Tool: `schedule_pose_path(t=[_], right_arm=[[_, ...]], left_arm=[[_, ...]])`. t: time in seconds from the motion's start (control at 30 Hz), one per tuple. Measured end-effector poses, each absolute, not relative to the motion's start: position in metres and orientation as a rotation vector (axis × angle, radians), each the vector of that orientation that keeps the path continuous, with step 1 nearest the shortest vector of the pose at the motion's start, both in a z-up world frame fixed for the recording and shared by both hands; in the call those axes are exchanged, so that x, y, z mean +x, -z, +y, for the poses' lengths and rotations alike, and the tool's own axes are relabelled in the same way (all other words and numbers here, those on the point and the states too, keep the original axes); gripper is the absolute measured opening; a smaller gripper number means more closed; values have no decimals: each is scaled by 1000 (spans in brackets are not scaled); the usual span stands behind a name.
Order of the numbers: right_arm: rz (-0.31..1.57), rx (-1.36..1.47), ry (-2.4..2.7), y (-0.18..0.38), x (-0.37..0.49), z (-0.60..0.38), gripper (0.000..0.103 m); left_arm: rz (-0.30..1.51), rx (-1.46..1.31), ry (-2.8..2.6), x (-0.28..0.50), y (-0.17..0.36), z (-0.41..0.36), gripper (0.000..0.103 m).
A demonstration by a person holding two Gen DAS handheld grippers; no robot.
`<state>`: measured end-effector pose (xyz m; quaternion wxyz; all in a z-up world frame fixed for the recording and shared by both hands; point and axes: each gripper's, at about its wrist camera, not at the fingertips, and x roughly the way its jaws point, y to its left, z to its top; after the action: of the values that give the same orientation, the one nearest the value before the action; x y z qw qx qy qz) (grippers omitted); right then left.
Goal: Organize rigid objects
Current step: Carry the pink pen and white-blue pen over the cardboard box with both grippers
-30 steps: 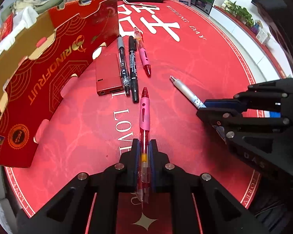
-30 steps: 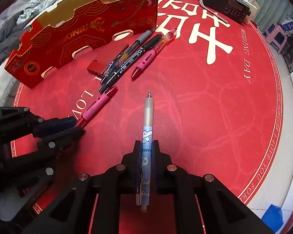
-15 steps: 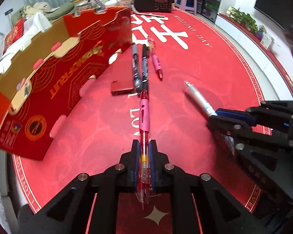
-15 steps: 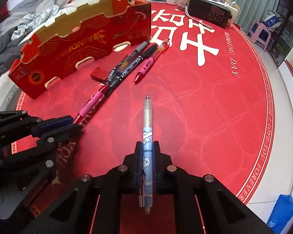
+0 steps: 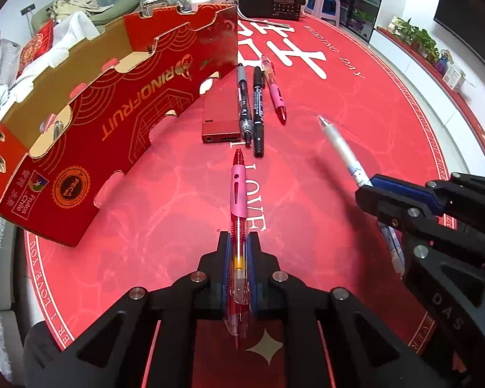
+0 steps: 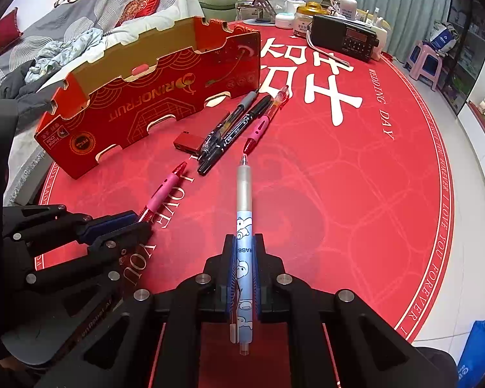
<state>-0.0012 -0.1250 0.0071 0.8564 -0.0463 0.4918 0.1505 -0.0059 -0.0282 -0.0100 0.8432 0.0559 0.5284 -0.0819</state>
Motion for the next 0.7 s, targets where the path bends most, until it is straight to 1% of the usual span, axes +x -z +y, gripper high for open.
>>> schedule_pose_path(t=[0.7], right_arm=[[1005, -81, -347, -14, -9, -118, 10]], left_arm=[[1099, 129, 120, -9, 6, -26, 10]])
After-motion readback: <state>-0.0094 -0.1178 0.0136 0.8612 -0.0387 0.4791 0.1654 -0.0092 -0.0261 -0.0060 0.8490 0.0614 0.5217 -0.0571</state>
